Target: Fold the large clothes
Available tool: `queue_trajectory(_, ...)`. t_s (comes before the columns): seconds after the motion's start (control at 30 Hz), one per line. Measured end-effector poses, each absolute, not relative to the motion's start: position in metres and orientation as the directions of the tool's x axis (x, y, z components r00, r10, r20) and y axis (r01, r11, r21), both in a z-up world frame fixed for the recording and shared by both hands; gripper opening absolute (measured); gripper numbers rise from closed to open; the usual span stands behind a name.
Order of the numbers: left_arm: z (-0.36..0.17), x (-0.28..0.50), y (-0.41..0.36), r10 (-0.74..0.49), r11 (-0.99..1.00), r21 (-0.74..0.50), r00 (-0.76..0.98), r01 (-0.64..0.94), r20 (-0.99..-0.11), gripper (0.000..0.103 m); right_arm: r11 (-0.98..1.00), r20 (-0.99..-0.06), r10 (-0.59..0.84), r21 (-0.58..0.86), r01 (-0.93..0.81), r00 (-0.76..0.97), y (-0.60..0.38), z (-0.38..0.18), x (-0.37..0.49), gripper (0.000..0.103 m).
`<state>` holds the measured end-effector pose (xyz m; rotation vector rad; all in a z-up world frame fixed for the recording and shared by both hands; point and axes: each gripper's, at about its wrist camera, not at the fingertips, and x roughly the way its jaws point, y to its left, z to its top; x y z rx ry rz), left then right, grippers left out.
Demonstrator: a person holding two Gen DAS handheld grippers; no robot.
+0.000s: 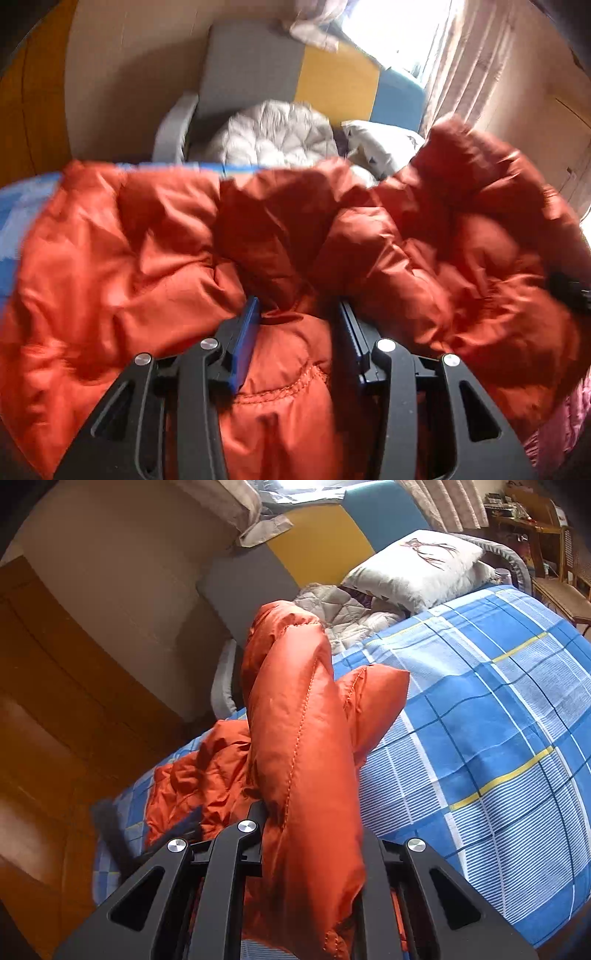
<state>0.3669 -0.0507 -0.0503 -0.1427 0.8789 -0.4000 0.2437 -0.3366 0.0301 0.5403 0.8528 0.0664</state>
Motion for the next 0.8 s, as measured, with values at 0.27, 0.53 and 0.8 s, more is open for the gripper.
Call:
queue_trajectory(0.27,-0.070,0.373,-0.055,-0.393,0.919,-0.288,0.561,0.271,-0.729,0.041,0.874,-0.670,0.332,0.483,0.051,0.663,-0.277,0.059,0.251,0.012)
queue_trajectory(0.53,-0.024,0.335,0.014,-0.469,0.879,-0.402,0.615,0.256,-0.634,0.045,0.915,-0.694,0.295,0.403,0.016,0.657,-0.218,0.077,0.259,0.012)
queue_trajectory(0.8,-0.036,0.304,0.154,-0.337,0.910,-0.409,0.687,0.062,-0.644,0.043,0.948,-0.714,0.231,0.318,0.012,0.661,-0.170,0.080,0.259,0.012)
